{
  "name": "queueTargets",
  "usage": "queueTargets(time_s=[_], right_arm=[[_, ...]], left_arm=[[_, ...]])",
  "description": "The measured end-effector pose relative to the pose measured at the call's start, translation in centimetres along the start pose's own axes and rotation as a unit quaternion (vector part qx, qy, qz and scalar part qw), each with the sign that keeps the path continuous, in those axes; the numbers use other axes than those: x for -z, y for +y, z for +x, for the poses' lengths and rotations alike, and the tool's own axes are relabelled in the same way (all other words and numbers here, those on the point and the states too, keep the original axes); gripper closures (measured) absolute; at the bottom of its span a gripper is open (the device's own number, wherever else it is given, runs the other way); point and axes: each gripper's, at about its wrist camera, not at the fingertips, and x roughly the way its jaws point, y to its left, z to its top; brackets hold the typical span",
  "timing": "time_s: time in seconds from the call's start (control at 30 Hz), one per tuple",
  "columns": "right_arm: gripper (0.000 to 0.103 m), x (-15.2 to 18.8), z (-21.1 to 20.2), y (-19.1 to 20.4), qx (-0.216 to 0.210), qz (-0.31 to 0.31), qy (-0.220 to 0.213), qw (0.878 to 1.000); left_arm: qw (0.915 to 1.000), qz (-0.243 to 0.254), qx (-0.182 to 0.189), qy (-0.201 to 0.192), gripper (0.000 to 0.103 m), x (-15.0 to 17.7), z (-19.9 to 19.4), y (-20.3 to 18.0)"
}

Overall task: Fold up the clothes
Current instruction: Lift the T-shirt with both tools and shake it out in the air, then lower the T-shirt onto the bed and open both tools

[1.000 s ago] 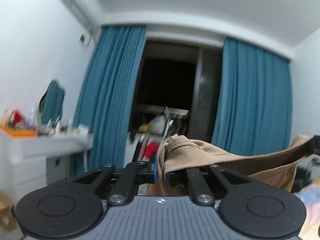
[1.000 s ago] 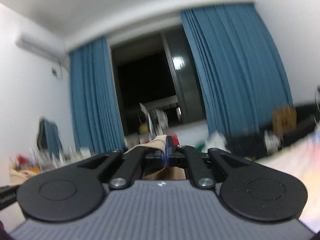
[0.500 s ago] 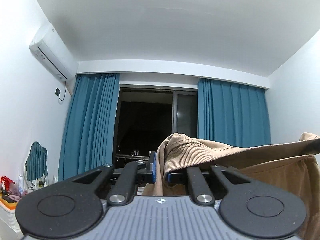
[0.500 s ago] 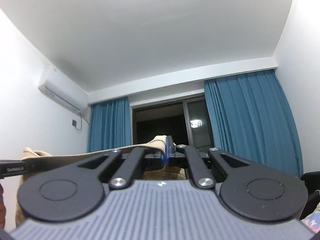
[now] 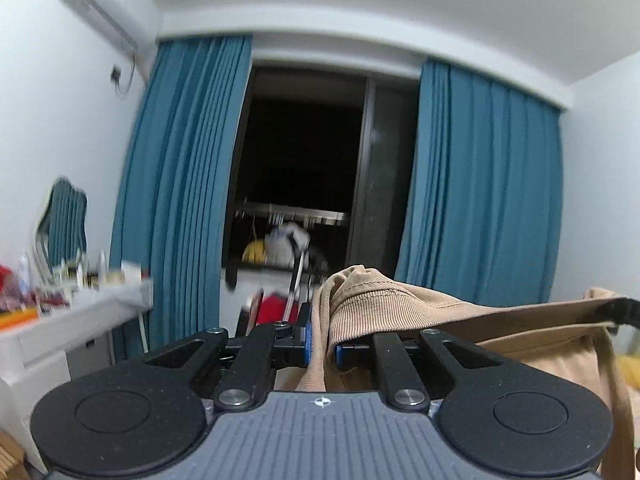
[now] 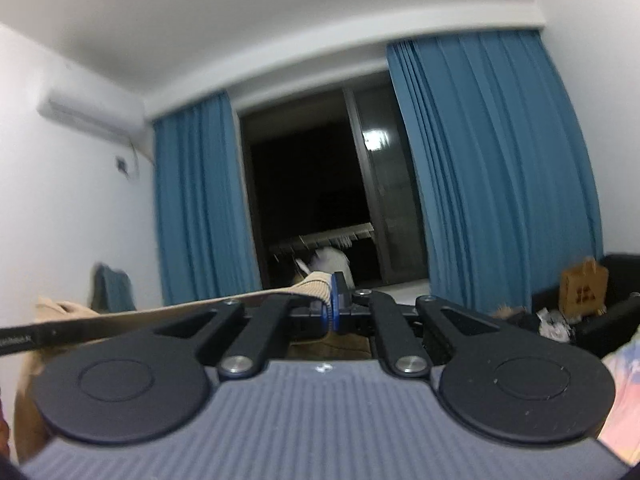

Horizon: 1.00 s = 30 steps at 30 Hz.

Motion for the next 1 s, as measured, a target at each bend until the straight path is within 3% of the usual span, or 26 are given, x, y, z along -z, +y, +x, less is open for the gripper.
queueTargets(time_s=[0.13,0.23,0.4,0.53,0.67,0.77,0.83,0.93,1.0], right_arm=[[0.098,7.0,9.1,-2.5,0.027,-0.007,0.045,0.999],[0.098,13.3,16.5,-5.0,0.045,-0.011,0.080,0.996],[0.098,26.0,26.0,-9.3,0.059,-0.012,0.156,0.986],[0.098,35.4,29.8,-11.6,0.067,-0.014,0.211,0.975],[0.097,41.6,33.1,-13.3,0.080,-0.006,0.267,0.960],[0.096,43.4,33.5,-14.3,0.086,0.020,0.287,0.954],[0.095,44.0,33.5,-14.5,0.088,0.032,0.290,0.953],[0.094,44.4,33.4,-14.1,0.087,0.026,0.284,0.954],[0.090,44.3,33.4,-14.2,0.081,0.034,0.290,0.953]], left_arm=[[0.9992,-0.016,-0.002,0.036,0.092,6.1,11.4,1.3],[0.9977,-0.019,-0.005,0.064,0.092,12.9,20.3,1.4],[0.9892,-0.024,-0.008,0.144,0.092,25.4,32.2,2.5],[0.9784,-0.032,-0.014,0.204,0.092,34.3,40.0,4.0],[0.9687,-0.014,-0.017,0.247,0.090,39.4,45.8,6.8],[0.9613,0.016,-0.013,0.275,0.081,42.7,48.8,7.1],[0.9642,0.035,-0.018,0.262,0.079,43.9,48.6,6.6],[0.9638,0.047,-0.007,0.262,0.049,44.0,48.2,5.8],[0.9634,0.049,0.005,0.264,0.015,43.3,47.4,5.1]])
